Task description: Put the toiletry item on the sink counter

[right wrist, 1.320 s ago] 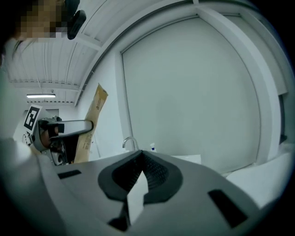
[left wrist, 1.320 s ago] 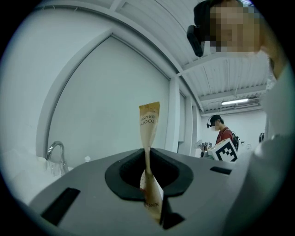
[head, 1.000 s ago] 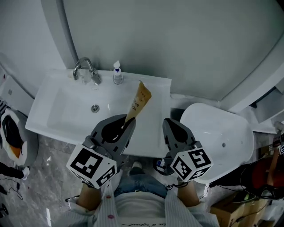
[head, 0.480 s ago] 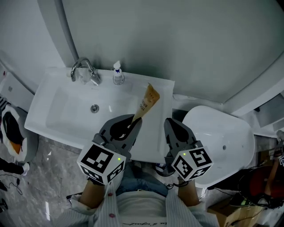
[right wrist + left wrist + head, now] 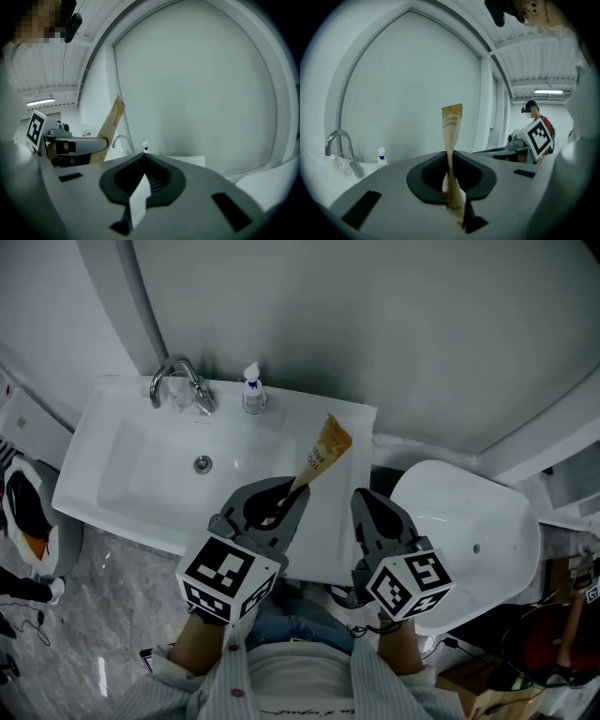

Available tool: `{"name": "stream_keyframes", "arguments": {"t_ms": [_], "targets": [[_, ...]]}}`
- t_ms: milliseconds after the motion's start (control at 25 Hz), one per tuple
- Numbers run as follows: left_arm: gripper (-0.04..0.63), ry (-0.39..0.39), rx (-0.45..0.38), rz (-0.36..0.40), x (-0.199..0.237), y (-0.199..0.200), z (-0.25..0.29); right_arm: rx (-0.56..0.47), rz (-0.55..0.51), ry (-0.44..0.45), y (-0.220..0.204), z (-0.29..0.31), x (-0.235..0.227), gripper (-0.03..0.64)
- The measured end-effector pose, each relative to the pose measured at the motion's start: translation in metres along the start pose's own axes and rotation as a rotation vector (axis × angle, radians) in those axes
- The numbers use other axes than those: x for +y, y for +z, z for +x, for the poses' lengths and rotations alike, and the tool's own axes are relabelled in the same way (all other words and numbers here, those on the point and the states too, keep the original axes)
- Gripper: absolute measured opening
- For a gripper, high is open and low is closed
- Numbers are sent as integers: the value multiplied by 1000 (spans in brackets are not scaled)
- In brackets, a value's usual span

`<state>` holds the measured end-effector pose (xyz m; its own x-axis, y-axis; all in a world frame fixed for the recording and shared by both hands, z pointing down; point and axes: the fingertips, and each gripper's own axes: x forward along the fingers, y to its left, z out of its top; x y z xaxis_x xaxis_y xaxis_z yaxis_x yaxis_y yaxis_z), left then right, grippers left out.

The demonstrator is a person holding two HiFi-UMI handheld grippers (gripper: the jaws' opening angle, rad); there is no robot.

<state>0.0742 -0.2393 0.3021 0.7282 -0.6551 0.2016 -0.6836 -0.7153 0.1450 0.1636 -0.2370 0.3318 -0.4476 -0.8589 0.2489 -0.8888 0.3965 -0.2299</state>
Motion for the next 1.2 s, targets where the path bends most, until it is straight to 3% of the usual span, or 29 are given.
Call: {"name": "stream_keyframes", "arguments": {"t_ms": [360, 1200], "targets": [[43, -9, 99, -5, 5, -32, 21, 42, 30, -2, -17, 7, -7, 9], [43, 7, 416, -56, 14, -163, 67, 122, 108, -10, -59, 13, -27, 9]]}}
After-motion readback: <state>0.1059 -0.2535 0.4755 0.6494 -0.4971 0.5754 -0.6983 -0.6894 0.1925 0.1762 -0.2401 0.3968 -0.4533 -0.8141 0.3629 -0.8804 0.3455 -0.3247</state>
